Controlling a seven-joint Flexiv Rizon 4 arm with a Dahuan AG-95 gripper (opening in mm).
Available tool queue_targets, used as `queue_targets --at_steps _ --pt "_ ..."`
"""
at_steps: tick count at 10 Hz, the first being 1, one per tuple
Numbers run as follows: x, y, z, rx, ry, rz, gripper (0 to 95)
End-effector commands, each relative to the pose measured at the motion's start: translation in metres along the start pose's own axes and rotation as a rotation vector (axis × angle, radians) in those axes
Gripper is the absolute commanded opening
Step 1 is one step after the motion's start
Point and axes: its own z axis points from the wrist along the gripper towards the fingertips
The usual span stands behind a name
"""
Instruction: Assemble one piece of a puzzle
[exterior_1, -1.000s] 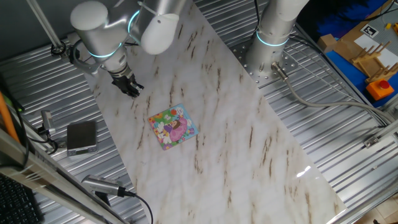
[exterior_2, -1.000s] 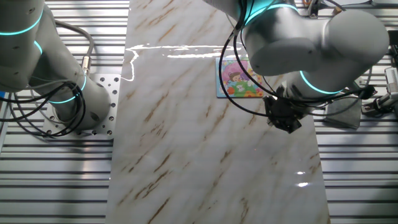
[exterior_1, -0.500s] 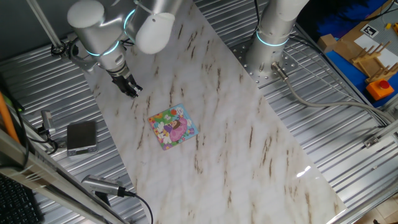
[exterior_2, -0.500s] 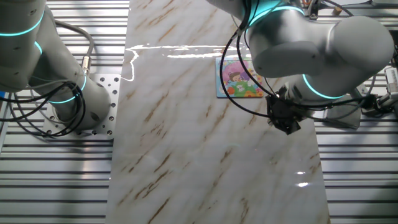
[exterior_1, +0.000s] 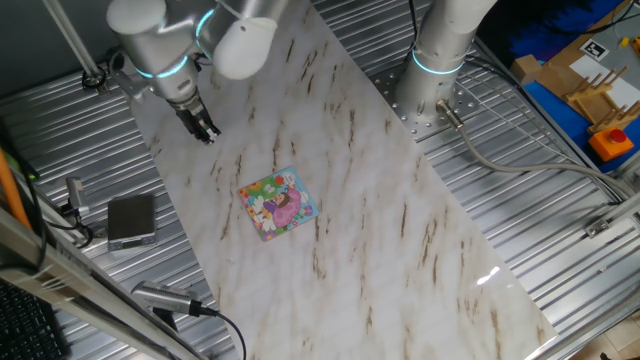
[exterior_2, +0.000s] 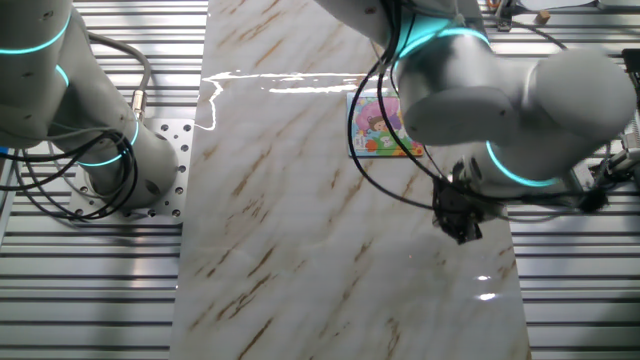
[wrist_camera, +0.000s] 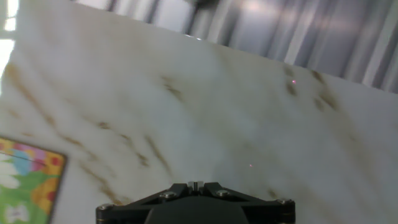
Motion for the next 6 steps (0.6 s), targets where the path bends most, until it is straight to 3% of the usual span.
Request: queue_targets --at_steps 1,6 --pt "-0.0004 0.0028 0.0012 0.000 -0.002 0.041 0.0" --pt "-0.0023 0.0066 0.0030 0.001 -0.004 0.044 0.0"
